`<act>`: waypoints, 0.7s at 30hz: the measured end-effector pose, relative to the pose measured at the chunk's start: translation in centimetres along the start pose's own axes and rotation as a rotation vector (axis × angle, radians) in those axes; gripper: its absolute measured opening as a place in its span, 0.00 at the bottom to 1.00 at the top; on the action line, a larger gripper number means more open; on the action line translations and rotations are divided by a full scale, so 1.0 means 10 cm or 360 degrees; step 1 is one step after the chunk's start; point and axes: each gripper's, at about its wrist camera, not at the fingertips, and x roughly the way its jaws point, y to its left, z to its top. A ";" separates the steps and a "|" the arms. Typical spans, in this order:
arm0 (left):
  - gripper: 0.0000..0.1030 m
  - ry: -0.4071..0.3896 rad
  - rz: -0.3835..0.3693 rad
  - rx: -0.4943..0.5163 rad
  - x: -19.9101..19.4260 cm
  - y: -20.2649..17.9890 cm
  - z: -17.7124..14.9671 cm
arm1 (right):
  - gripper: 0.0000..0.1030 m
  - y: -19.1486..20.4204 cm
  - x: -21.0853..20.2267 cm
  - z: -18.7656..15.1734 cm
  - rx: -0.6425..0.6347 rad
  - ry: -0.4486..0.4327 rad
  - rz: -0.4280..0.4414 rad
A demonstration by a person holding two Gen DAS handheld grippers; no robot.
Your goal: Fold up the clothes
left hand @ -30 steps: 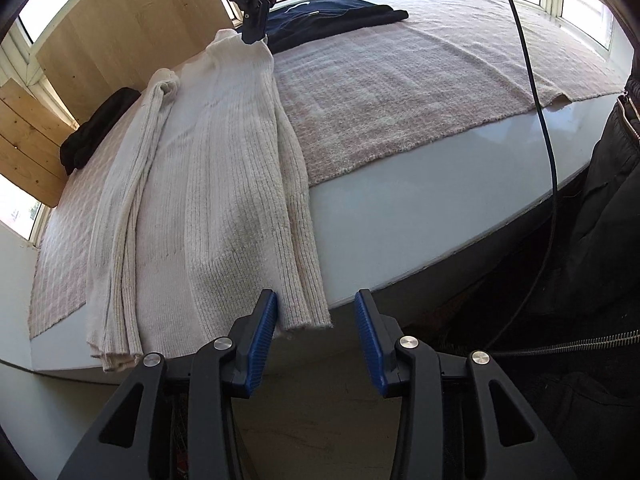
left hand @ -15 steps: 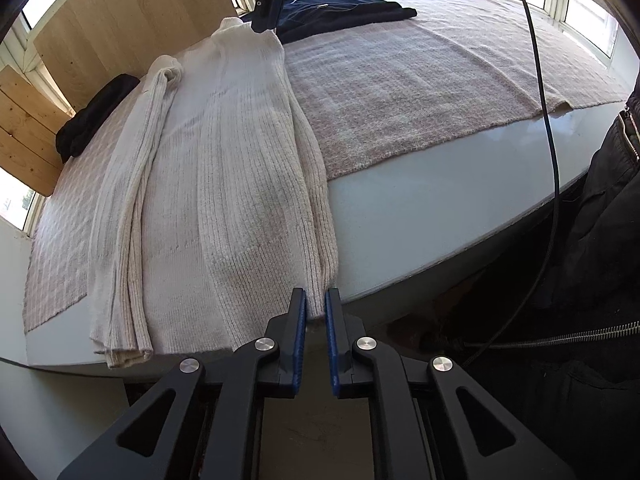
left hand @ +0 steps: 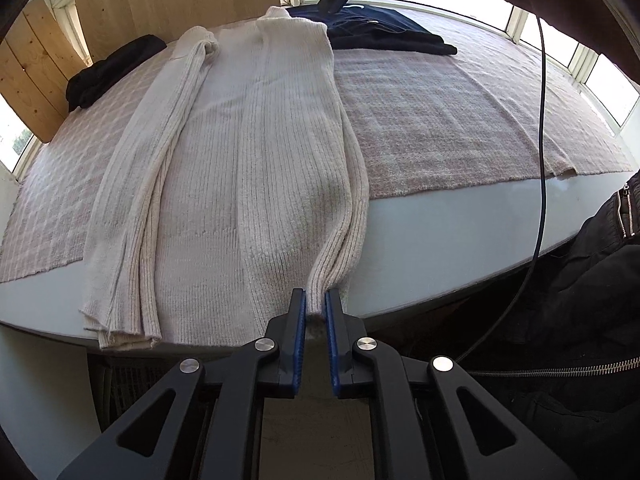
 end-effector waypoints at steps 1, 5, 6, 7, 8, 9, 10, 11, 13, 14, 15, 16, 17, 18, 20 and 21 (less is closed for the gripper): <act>0.08 0.0004 -0.0017 -0.0013 0.01 0.03 0.01 | 0.18 -0.03 0.00 0.02 0.0016 -0.0003 -0.0003; 0.07 0.0023 -0.0035 -0.0017 0.05 0.08 0.06 | 0.18 -0.05 0.04 0.06 0.0036 -0.0006 -0.0014; 0.07 0.0027 -0.0042 -0.0013 0.06 0.08 0.08 | 0.18 -0.03 0.05 0.07 0.0027 -0.0002 -0.0024; 0.07 0.0029 -0.0041 -0.0011 0.05 0.08 0.08 | 0.18 -0.01 0.06 0.07 0.0017 -0.0002 -0.0033; 0.07 0.0030 -0.0039 -0.0010 0.04 0.08 0.08 | 0.18 0.01 0.06 0.08 0.0005 -0.0004 -0.0044; 0.07 0.0032 -0.0042 -0.0015 0.04 0.08 0.08 | 0.18 0.02 0.06 0.08 -0.0006 -0.0006 -0.0055; 0.07 0.0034 -0.0045 -0.0020 0.04 0.09 0.08 | 0.19 0.03 0.06 0.09 -0.0019 -0.0009 -0.0064; 0.07 0.0036 -0.0049 -0.0025 0.04 0.09 0.09 | 0.19 0.04 0.05 0.10 -0.0030 -0.0012 -0.0072; 0.07 0.0031 -0.0059 -0.0053 0.03 0.12 0.08 | 0.18 0.04 0.04 0.11 -0.0037 -0.0016 -0.0081; 0.07 0.0027 -0.0069 -0.0075 0.02 0.14 0.07 | 0.19 0.05 0.04 0.11 -0.0047 -0.0016 -0.0087; 0.07 0.0023 -0.0079 -0.0098 0.01 0.16 0.06 | 0.19 0.06 0.04 0.12 -0.0060 -0.0019 -0.0096; 0.07 0.0017 -0.0085 -0.0125 0.00 0.18 0.06 | 0.19 0.07 0.04 0.12 -0.0073 -0.0023 -0.0104; 0.07 0.0011 -0.0091 -0.0152 0.00 0.21 0.06 | 0.19 0.09 0.03 0.12 -0.0087 -0.0030 -0.0112; 0.07 0.0009 -0.0105 -0.0174 -0.01 0.22 0.05 | 0.19 0.11 0.03 0.12 -0.0103 -0.0039 -0.0119; 0.07 0.0003 -0.0110 -0.0207 -0.01 0.24 0.05 | 0.19 0.14 0.03 0.12 -0.0134 -0.0051 -0.0136; 0.07 0.0003 -0.0111 -0.0218 -0.01 0.24 0.06 | 0.19 0.15 0.03 0.12 -0.0147 -0.0051 -0.0151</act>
